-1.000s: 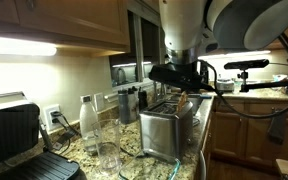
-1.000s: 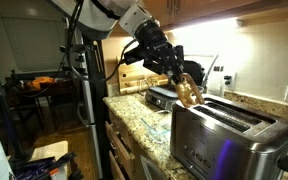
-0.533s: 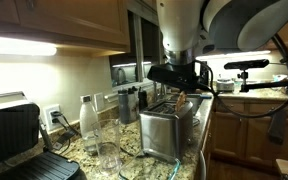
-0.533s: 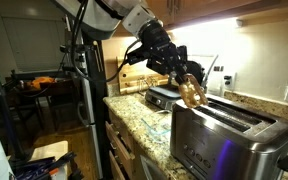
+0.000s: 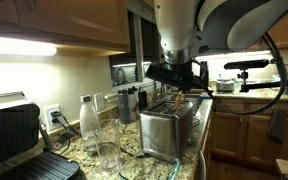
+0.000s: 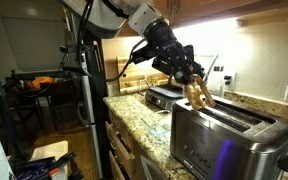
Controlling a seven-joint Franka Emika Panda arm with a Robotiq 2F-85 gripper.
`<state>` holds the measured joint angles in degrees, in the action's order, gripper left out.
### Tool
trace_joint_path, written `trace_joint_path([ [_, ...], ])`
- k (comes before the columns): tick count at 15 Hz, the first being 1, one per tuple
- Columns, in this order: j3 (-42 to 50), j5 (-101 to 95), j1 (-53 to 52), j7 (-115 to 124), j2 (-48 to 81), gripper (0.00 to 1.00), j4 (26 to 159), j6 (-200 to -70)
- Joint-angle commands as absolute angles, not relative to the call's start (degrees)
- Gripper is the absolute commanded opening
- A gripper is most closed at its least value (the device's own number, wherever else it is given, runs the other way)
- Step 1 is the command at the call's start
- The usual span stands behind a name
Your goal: Put the slices of bread in the toaster
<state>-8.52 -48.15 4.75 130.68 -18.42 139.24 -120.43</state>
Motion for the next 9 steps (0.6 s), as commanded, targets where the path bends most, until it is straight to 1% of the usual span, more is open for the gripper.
trace_joint_path([
  [1,-6.92,-49.98,4.0,132.69,-16.22,0.08,138.13,-122.32],
  [9,-6.26,-50.12,3.66,132.33,-11.3,0.08,134.83,-124.12],
])
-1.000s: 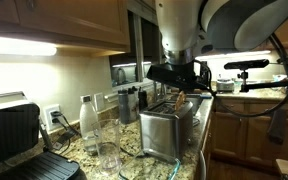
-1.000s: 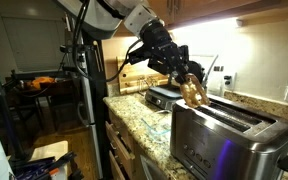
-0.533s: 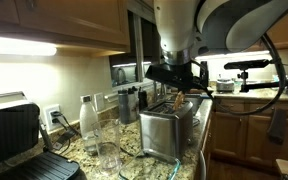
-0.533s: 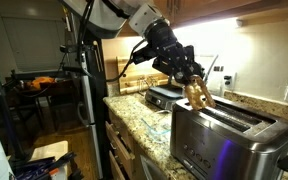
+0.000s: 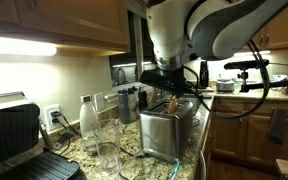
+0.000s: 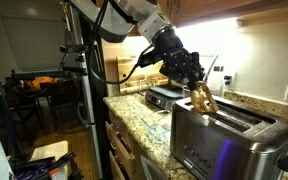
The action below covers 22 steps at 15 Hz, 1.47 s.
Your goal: Put the slices of bread in the toaster
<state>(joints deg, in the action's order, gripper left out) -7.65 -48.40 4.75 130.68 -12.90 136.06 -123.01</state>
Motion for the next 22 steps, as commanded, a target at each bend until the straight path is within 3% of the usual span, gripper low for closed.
trace_joint_path([
  [1,-6.15,-50.07,3.63,132.32,-10.82,0.08,134.6,-124.32],
  [2,-6.04,-50.01,3.6,132.26,-10.49,0.09,134.38,-124.42],
  [3,-5.92,-49.98,3.58,132.29,-10.19,0.39,134.27,-124.61],
  [5,-5.69,-49.93,3.53,132.34,-9.94,0.46,134.24,-124.88],
  [13,-5.62,-49.61,3.14,132.19,-10.1,0.98,134.77,-125.03],
  [22,-5.71,-48.4,2.33,130.24,-9.71,1.0,134.26,-126.47],
])
